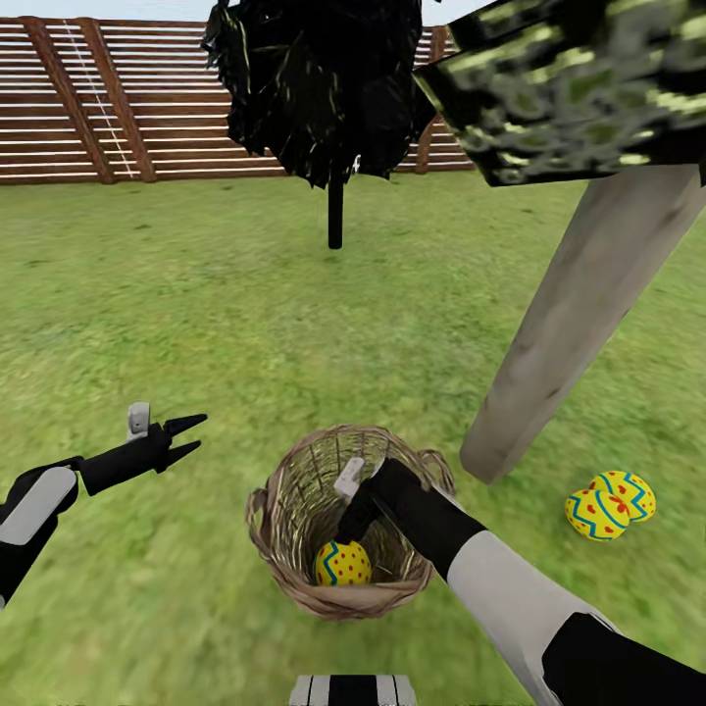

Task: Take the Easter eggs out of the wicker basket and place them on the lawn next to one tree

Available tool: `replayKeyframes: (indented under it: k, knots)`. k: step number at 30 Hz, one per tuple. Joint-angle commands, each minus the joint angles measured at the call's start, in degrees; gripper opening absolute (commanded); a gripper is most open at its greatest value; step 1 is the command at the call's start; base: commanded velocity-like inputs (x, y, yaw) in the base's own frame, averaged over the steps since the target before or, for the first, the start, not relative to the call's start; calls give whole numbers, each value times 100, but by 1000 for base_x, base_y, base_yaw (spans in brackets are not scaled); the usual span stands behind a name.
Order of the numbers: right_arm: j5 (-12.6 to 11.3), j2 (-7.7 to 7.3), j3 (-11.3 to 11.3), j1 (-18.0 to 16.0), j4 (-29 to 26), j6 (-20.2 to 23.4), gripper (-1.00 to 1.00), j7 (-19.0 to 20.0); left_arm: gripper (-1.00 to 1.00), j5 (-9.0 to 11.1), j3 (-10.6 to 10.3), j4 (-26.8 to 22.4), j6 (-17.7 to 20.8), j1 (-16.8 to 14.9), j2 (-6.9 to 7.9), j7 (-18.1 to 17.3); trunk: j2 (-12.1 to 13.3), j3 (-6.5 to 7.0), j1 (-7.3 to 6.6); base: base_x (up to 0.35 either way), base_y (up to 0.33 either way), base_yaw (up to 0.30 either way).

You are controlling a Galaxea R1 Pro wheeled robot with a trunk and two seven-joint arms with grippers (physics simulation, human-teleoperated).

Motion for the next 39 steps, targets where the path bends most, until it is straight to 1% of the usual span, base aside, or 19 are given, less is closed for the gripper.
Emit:
replayKeyframes:
  k: [1,39]
  knots:
    - [60,0,3,-4,-5,-16,100,48,100,24,-14,3,17,-4,5,-12,-4,-27,1,0,0,0]
    - [70,-18,-26,-4,-49,-52,100,33,100,24,-16,2,17,-3,-7,-10,-55,-869,99,0,0,0]
